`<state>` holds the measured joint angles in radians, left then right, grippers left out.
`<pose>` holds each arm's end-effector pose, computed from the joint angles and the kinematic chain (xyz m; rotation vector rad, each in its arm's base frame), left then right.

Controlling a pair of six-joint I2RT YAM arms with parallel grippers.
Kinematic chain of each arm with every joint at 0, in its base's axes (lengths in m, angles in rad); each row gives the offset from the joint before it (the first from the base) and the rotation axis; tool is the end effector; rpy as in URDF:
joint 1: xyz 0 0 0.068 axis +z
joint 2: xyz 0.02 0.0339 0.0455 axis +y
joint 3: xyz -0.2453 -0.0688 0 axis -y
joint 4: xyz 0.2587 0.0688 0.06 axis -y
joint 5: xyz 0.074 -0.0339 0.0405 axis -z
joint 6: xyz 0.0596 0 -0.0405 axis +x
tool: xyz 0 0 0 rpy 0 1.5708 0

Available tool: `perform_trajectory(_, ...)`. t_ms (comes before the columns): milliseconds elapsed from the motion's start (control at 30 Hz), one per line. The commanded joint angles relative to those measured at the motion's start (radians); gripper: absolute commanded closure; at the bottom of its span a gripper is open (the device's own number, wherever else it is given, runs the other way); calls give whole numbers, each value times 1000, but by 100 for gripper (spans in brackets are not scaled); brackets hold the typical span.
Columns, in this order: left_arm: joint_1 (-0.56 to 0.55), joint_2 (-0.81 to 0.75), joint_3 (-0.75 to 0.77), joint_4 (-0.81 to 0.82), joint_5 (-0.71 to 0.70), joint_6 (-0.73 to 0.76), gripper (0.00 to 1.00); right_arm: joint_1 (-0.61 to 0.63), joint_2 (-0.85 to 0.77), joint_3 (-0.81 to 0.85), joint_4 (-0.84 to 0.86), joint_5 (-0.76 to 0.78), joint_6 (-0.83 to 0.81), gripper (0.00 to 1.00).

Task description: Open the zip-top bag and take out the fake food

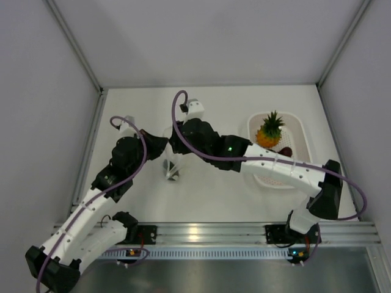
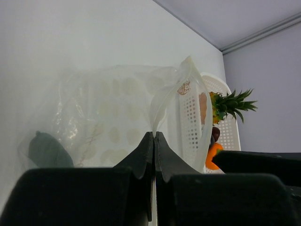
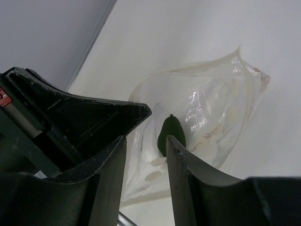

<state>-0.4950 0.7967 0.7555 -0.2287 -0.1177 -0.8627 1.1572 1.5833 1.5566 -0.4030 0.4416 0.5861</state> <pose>0.2126 -0.1068 0.3027 -0.4359 1.8732 -0.8299 0.1839 0.3556 0.3586 -0.2874 2.0034 0.6946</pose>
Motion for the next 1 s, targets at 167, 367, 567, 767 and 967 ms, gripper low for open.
perform_trajectory(167,-5,-74,-44,71,-71,-22,100,-24,124,105,26,-34,15,64)
perform_trajectory(367,-5,-97,-61,71,-94,-36,100,-28,217,160,-20,6,52,66)
perform_trajectory(567,-5,-131,-73,69,-106,-18,100,-30,296,191,-45,23,84,67)
perform_trajectory(767,-5,-148,-79,69,-99,-42,100,-31,340,223,-16,34,136,68)
perform_trajectory(967,-4,-155,-96,72,-91,-53,100,-40,405,273,1,43,170,68)
